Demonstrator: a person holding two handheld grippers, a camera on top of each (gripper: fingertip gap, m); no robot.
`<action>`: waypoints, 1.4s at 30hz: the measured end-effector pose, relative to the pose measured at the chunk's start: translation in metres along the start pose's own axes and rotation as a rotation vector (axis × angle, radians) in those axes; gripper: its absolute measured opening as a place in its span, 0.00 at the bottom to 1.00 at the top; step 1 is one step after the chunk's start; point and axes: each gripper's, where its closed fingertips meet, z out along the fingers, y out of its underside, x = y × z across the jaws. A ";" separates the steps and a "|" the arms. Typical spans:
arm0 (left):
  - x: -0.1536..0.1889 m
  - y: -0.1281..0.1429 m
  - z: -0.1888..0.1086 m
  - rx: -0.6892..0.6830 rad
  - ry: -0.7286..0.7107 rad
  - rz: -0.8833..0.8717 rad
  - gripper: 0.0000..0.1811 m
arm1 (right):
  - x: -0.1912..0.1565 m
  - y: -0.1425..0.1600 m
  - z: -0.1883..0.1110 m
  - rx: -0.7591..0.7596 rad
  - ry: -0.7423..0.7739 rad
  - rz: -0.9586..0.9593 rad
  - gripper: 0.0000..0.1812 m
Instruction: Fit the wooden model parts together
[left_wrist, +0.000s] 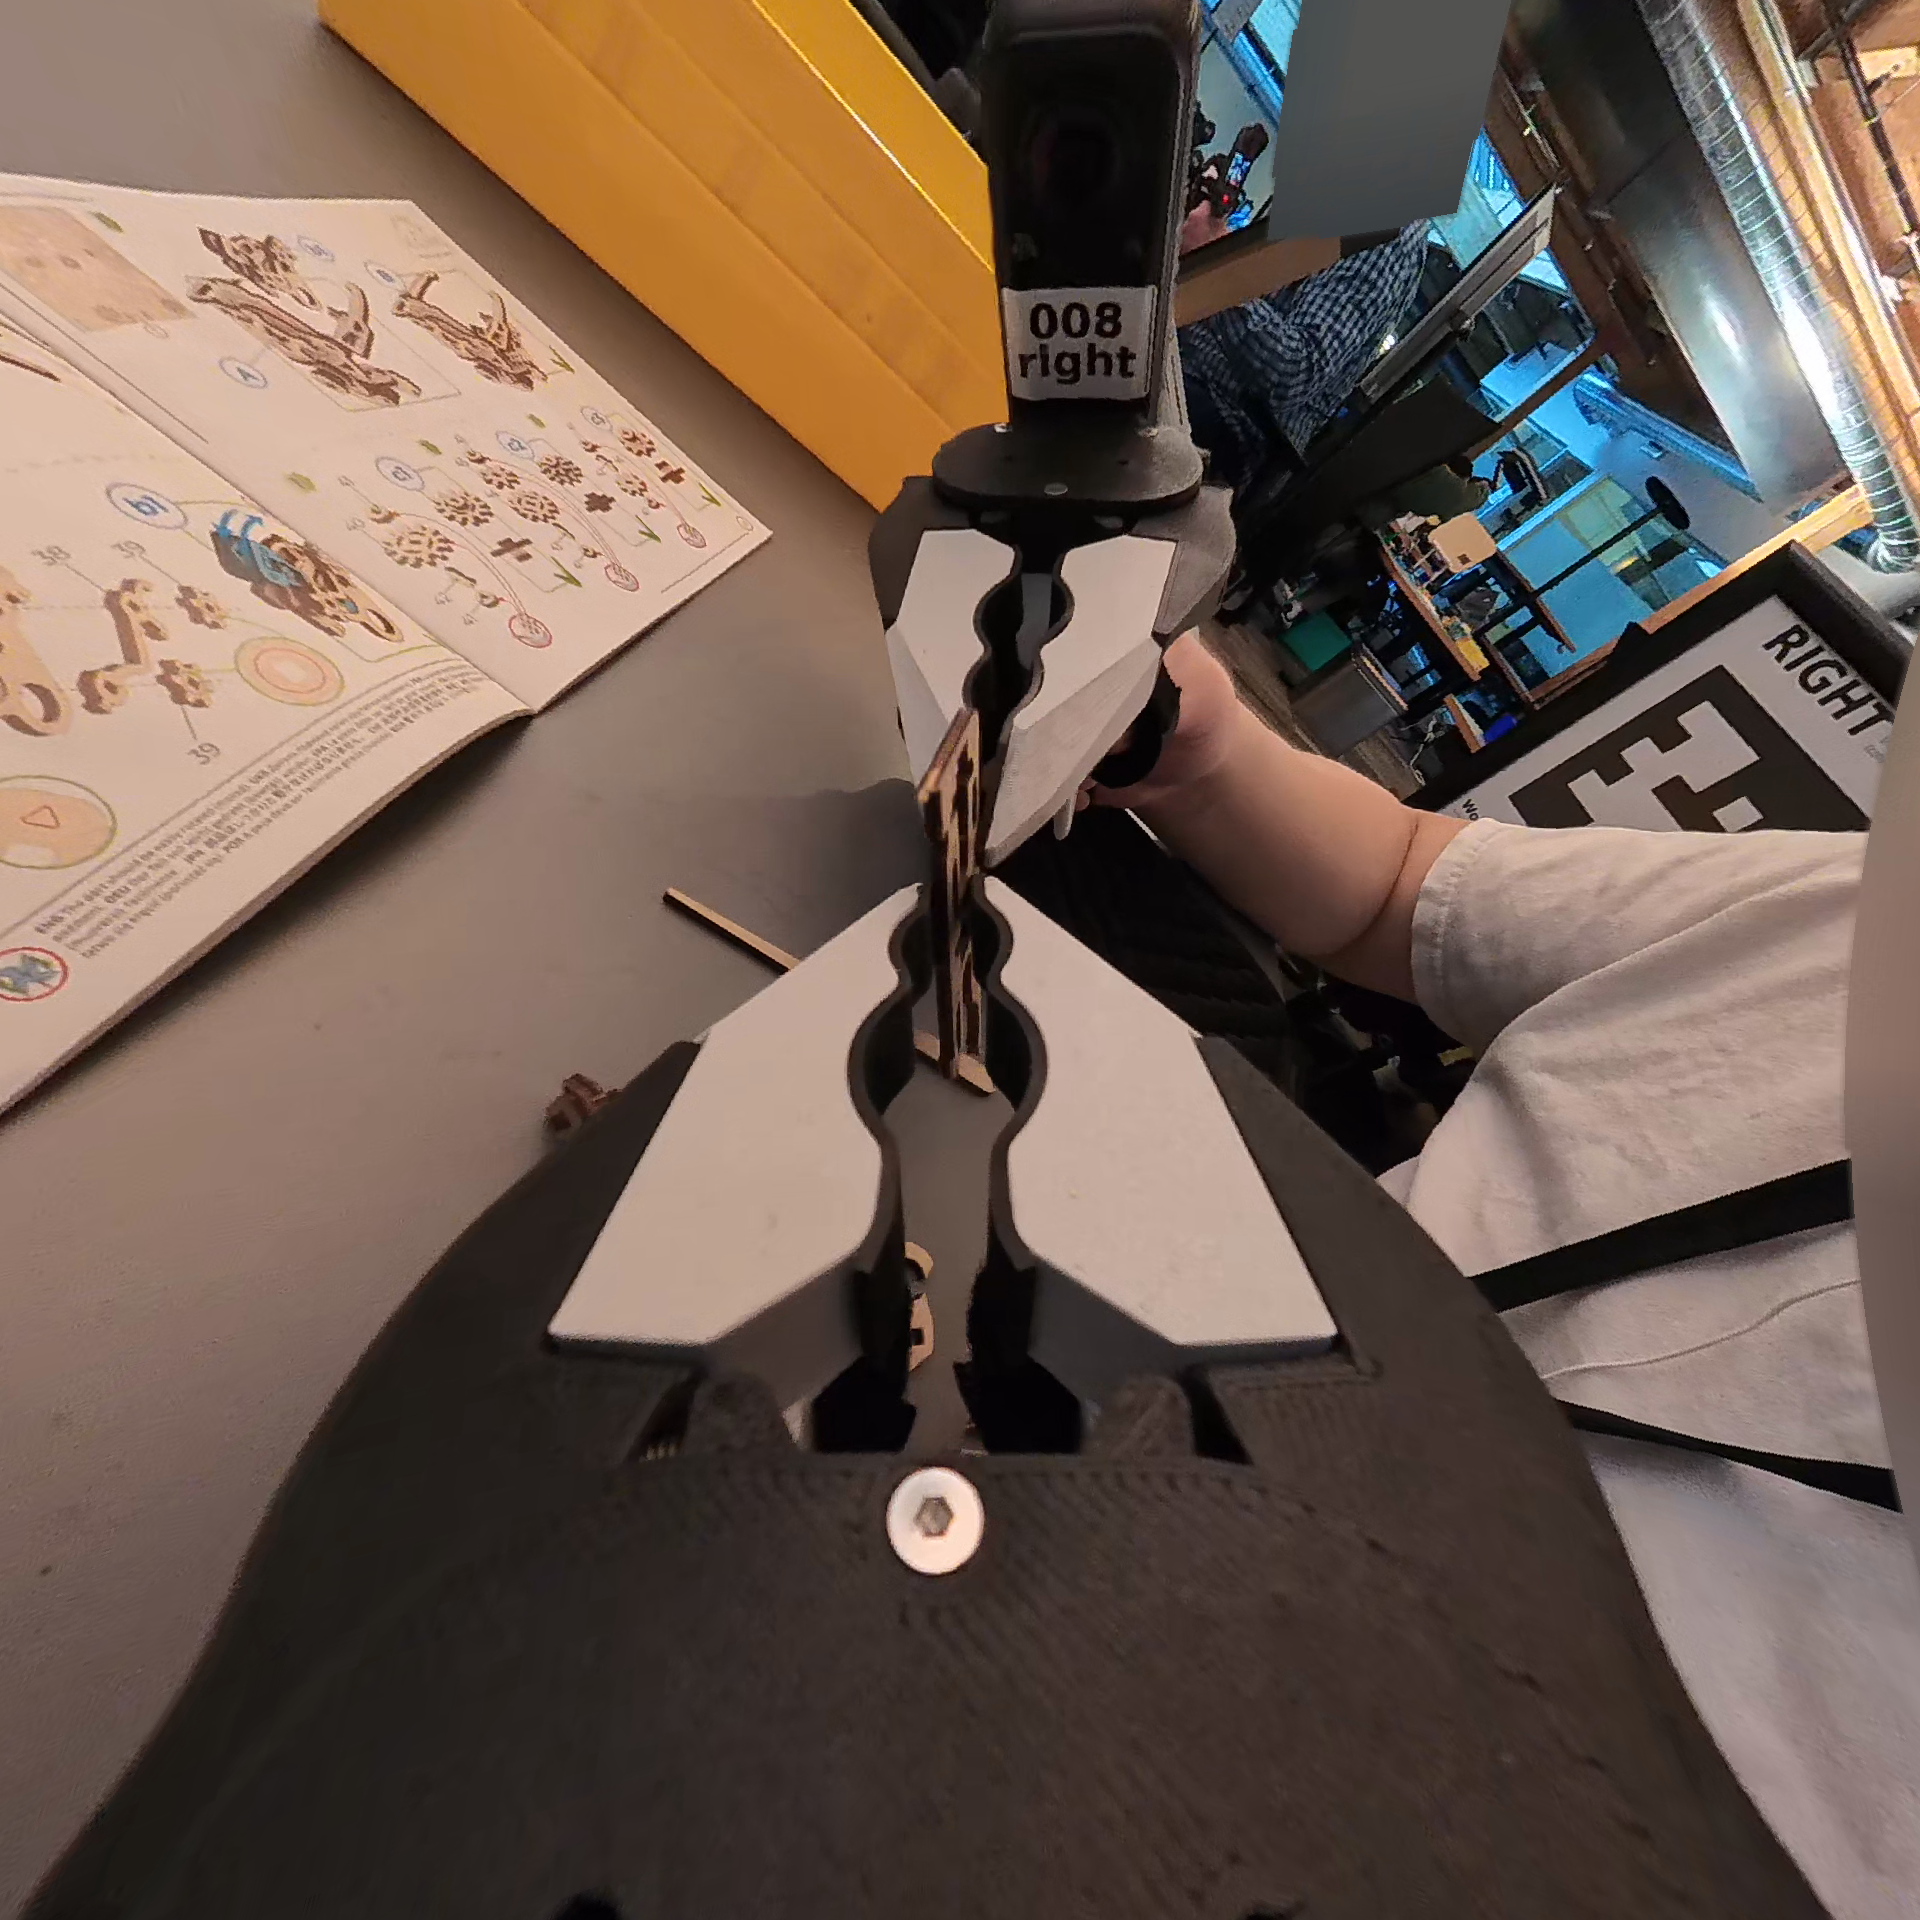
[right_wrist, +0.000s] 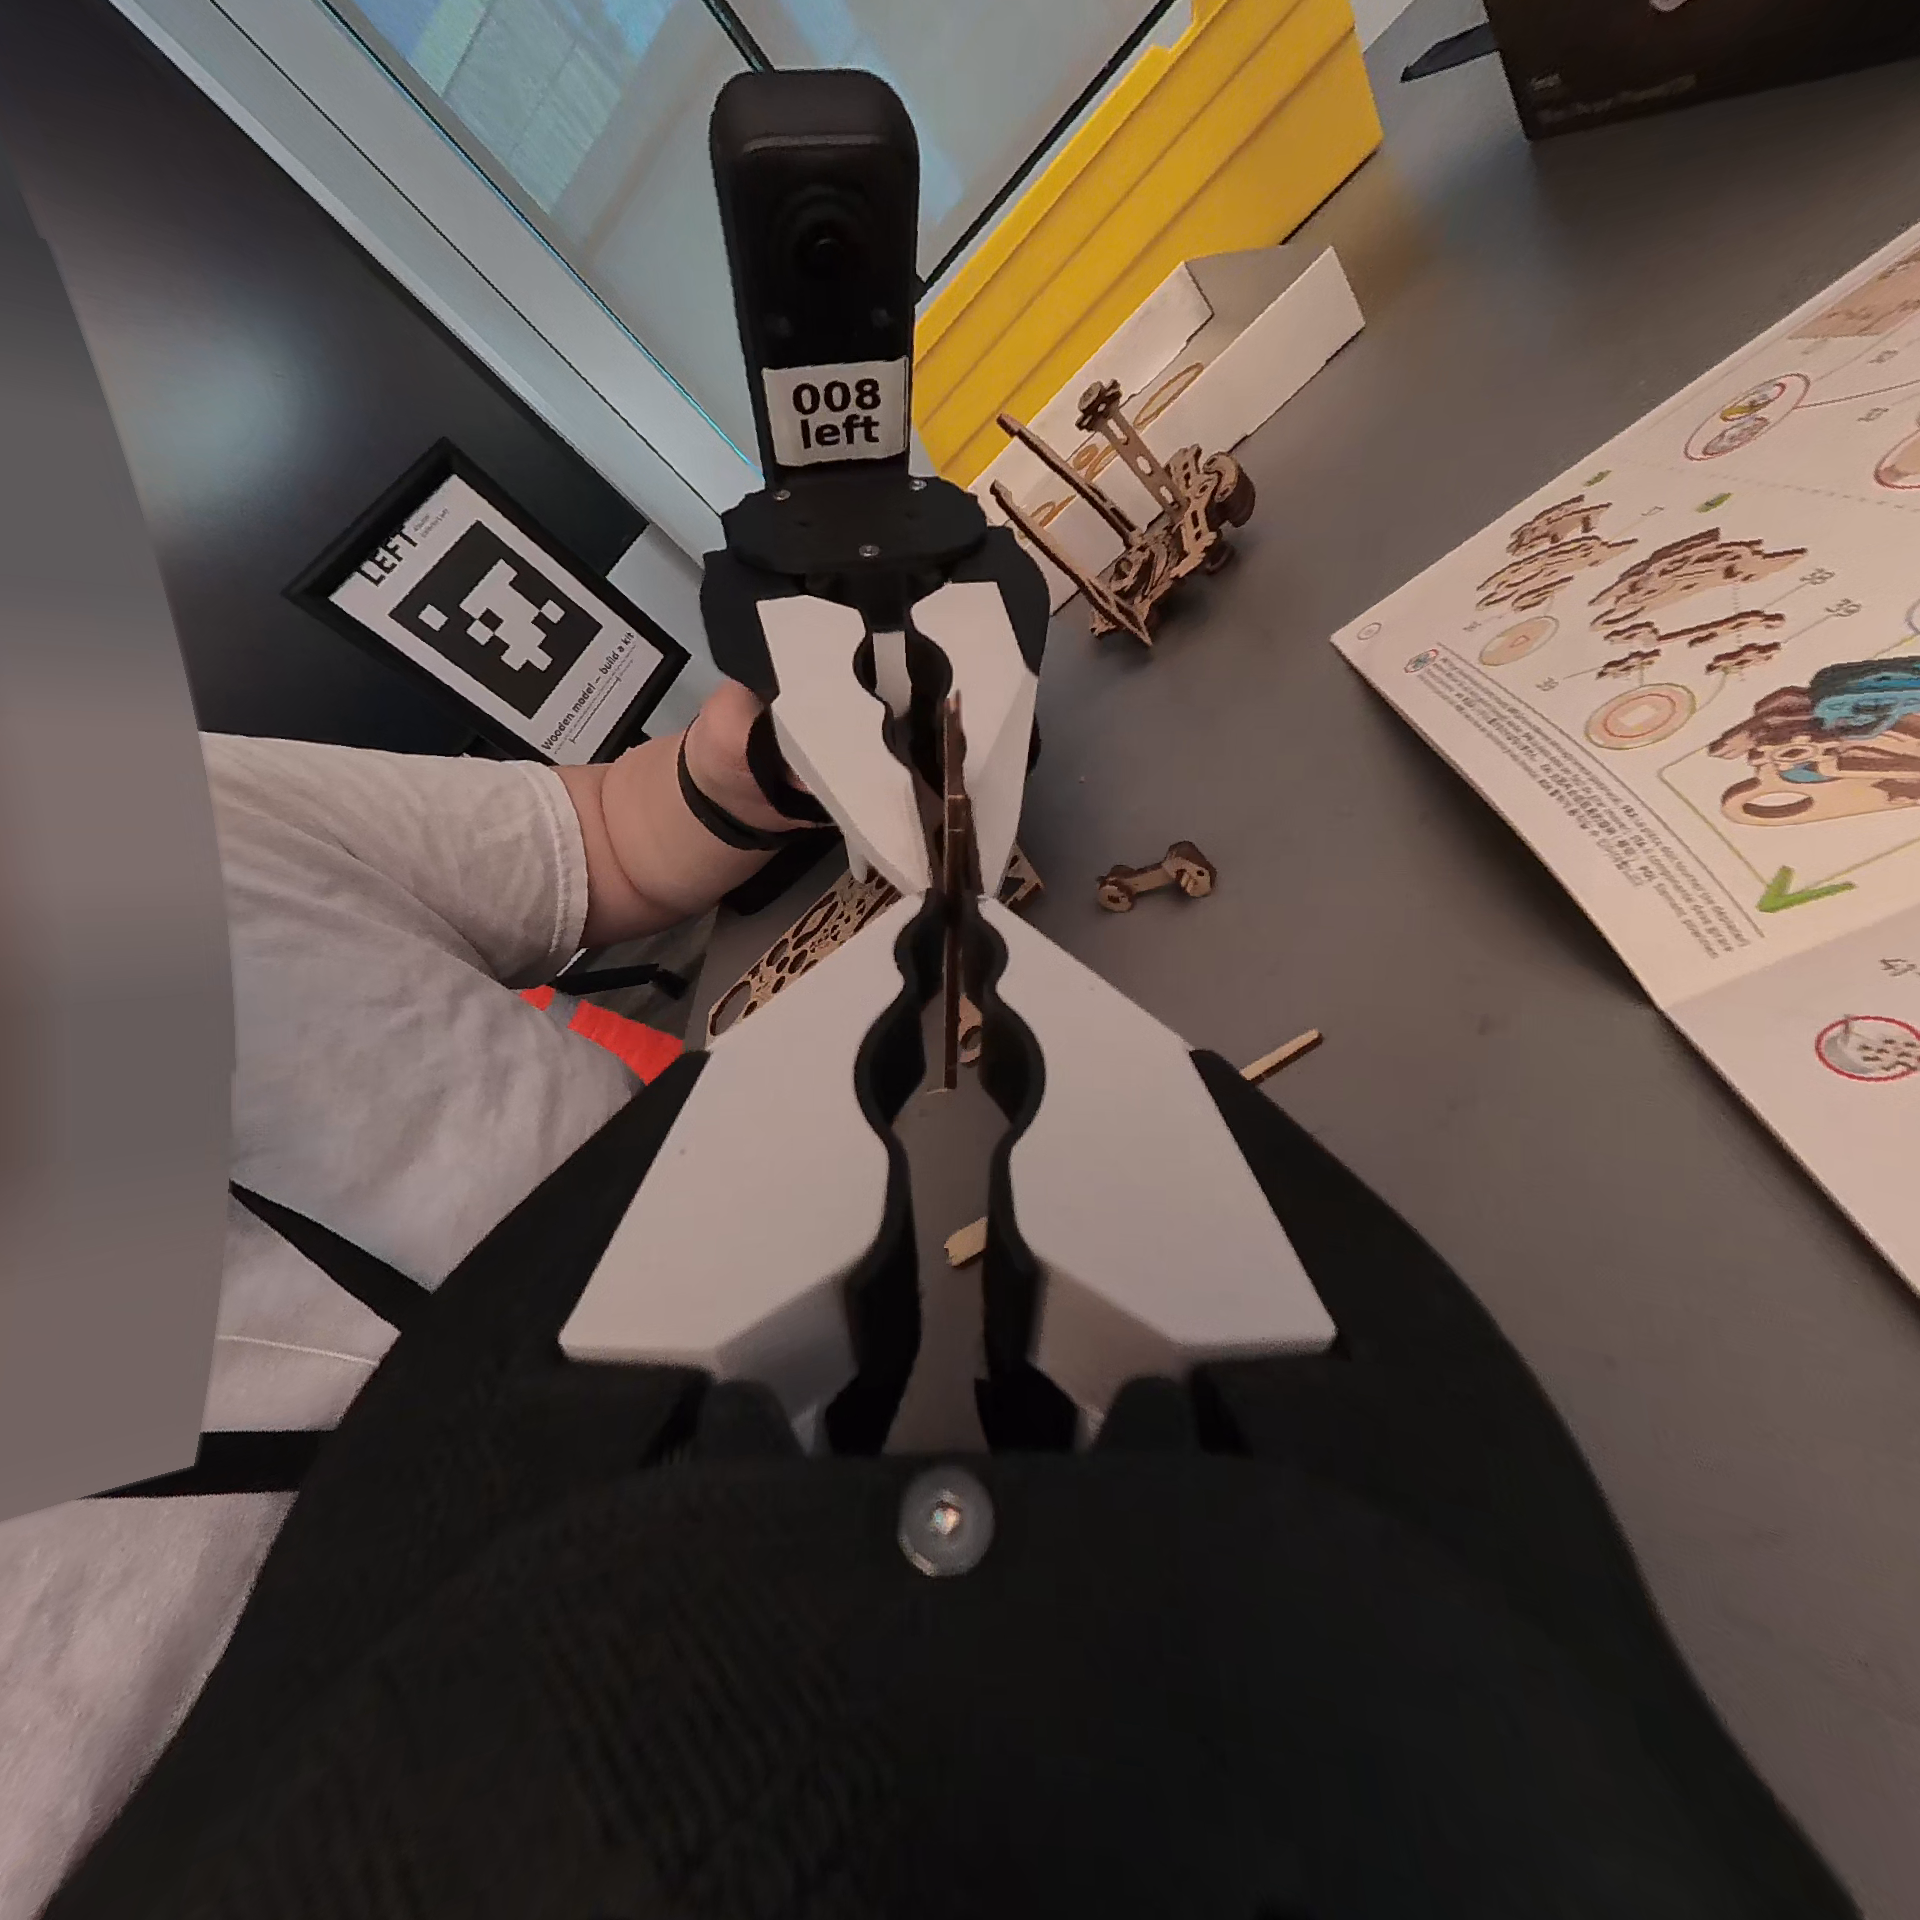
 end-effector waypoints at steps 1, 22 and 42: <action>0.000 0.000 0.000 0.001 0.003 -0.002 0.02 | 0.000 0.000 0.000 0.001 0.001 -0.004 0.00; 0.004 0.002 0.000 -0.018 0.033 -0.024 0.00 | -0.001 0.001 0.000 -0.002 0.012 -0.024 0.00; 0.013 0.002 0.001 -0.013 0.084 -0.014 0.00 | -0.010 0.002 -0.003 0.005 0.059 -0.117 0.03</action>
